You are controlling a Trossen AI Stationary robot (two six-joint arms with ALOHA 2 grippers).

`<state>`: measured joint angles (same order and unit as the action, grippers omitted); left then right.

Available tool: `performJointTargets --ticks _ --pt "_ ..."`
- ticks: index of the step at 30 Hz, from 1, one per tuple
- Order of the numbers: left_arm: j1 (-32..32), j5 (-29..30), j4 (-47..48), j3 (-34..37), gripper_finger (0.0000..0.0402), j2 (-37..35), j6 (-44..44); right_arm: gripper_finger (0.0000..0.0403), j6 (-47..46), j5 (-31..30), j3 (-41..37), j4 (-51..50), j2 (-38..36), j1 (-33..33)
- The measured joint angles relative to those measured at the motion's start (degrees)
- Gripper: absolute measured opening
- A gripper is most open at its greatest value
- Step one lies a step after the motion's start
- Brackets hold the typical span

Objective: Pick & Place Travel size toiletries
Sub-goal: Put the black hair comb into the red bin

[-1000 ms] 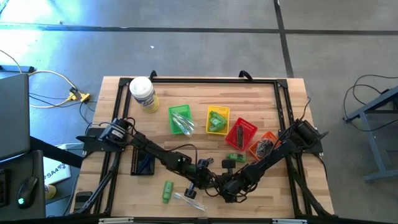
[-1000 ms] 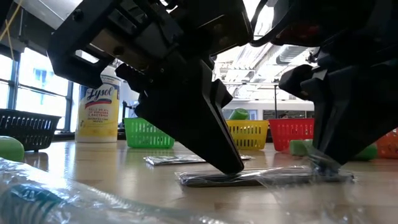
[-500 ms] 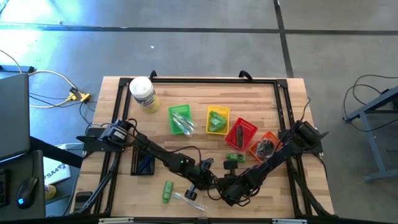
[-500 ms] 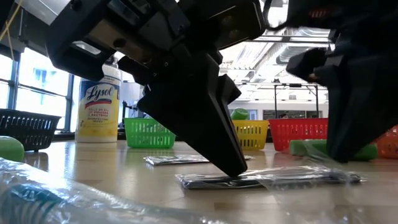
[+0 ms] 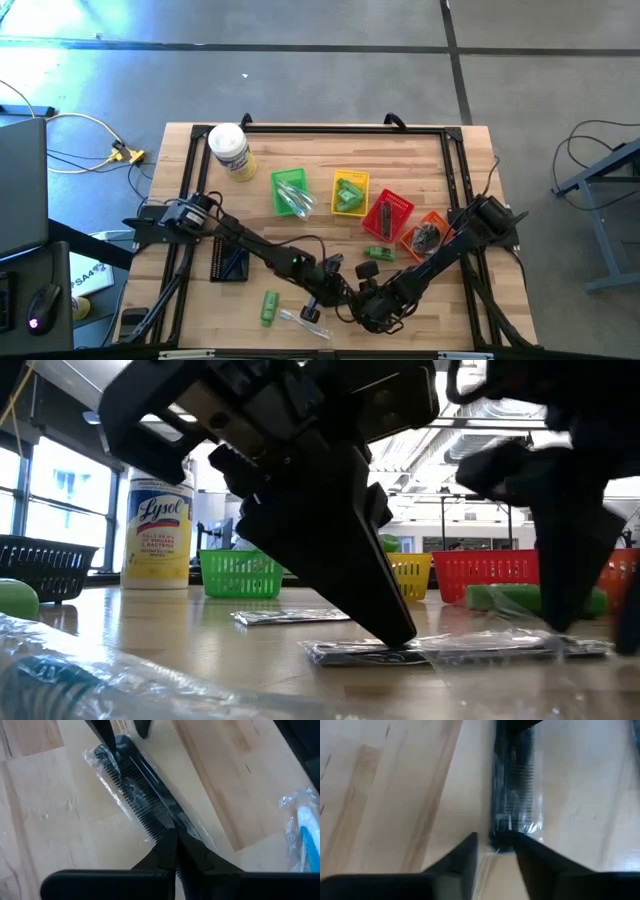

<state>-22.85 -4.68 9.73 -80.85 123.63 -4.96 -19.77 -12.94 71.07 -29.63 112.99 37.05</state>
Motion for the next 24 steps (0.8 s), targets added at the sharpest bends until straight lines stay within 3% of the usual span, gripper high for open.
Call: performJointTargets --ticks 6,10,14,19,24 --pt "0.39 -1.91 -0.31 0.06 0.0006 0.91 0.74 0.0258 0.36 -5.59 0.25 -0.56 1.51 -0.09" --pt "0.39 -3.52 -0.16 0.1 0.0006 0.98 3.17 0.0307 2.06 -7.54 0.24 -0.59 1.55 -0.7" --pt "0.47 -4.17 -0.19 0.16 0.0006 1.01 3.3 0.031 3.25 -2.66 0.27 -0.28 2.95 -2.58" --pt "0.57 -5.49 0.39 0.34 0.0006 0.85 4.14 0.0285 6.61 5.38 0.63 -0.26 4.84 -5.48" --pt "0.94 -6.25 0.25 0.34 0.0006 0.85 3.81 0.0256 8.0 7.47 0.46 0.86 4.94 -5.94"
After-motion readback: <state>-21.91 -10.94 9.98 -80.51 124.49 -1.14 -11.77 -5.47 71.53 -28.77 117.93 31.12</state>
